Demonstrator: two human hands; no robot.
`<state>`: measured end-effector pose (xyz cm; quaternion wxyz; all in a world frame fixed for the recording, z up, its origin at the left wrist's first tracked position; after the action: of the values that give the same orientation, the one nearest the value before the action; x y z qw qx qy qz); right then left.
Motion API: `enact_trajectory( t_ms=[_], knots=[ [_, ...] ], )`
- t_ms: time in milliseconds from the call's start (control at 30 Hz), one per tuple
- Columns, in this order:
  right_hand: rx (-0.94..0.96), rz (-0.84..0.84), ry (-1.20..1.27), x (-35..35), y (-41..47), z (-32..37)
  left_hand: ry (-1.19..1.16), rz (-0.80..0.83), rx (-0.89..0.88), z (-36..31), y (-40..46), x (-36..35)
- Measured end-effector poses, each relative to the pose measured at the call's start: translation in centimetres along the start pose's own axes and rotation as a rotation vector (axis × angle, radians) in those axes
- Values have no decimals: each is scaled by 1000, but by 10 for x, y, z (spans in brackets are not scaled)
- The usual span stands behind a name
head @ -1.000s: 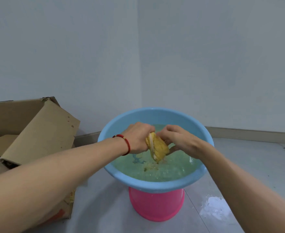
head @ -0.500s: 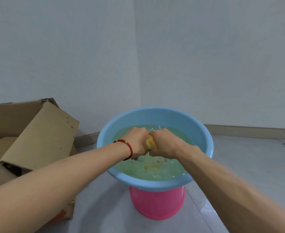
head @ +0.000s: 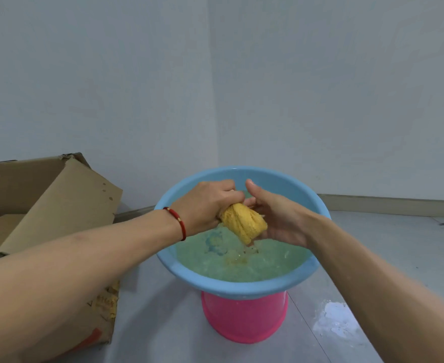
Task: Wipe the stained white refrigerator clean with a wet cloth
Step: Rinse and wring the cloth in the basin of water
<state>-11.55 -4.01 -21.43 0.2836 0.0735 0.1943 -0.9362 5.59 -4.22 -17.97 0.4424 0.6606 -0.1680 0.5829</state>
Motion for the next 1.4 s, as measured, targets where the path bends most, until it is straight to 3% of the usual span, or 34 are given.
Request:
enact_trajectory(
  t_ms=[133, 200, 267, 367, 400, 467, 567, 667, 767, 833, 900, 967, 1033, 1100, 1200, 1300, 1400],
  knots=[
    [-71, 434, 166, -23, 1, -11, 71, -183, -197, -13, 3, 6],
    [-66, 462, 70, -27, -3, -6, 129, -174, -233, -9, 1, 3],
    [-68, 312, -169, -31, 1, -5, 195, 5, -192, -3, 2, -3],
    [-28, 27, -579, -39, 17, -4, 144, 491, 159, 6, 9, -10],
    [6, -57, -747, -41, 22, -4, 107, 574, 260, 5, 10, -12],
    [53, -171, -1089, -42, 27, -3, 50, 636, 409, 4, 10, -19],
    [136, -214, -1434, -45, 29, -4, -132, 807, 605, 5, 3, -30],
    [228, -247, -1593, -46, 30, -5, -472, 941, 786, 8, -1, -30],
    [332, -353, -1666, -43, 30, 3, -566, 944, 888, 13, 7, -25],
    [324, -344, -1645, -40, 29, 3, -525, 906, 894, 10, 15, -23],
    [203, -248, -1554, -39, 29, 0, -343, 832, 809, 6, 17, -24],
    [66, -86, -1263, -32, 26, -6, -46, 706, 612, 5, 13, -28],
    [16, 93, -854, -24, 19, -6, 105, 530, 405, 11, 2, -31],
    [-48, 192, -516, -11, 11, -3, 108, 312, 181, 15, -7, -28],
    [-93, 298, -315, -12, 2, -6, 130, 34, -71, 6, -12, -14],
    [-123, 364, -167, -35, 4, -16, 159, -72, -197, -4, -7, 0],
    [-57, 400, 223, -58, 12, -16, 163, -66, -219, 3, 0, 13]
  ],
)
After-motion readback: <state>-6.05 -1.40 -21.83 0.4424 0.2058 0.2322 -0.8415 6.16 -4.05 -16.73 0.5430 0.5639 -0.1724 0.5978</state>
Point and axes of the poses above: each hand's wrist, its own y-axis towards the middle knuckle, its own x-axis out of the back of the hand, z = x × y, the point moved 3 cm from there along y, towards the middle knuckle, and after that the axes turned 3 degrees about z, right-handed, at the moved point
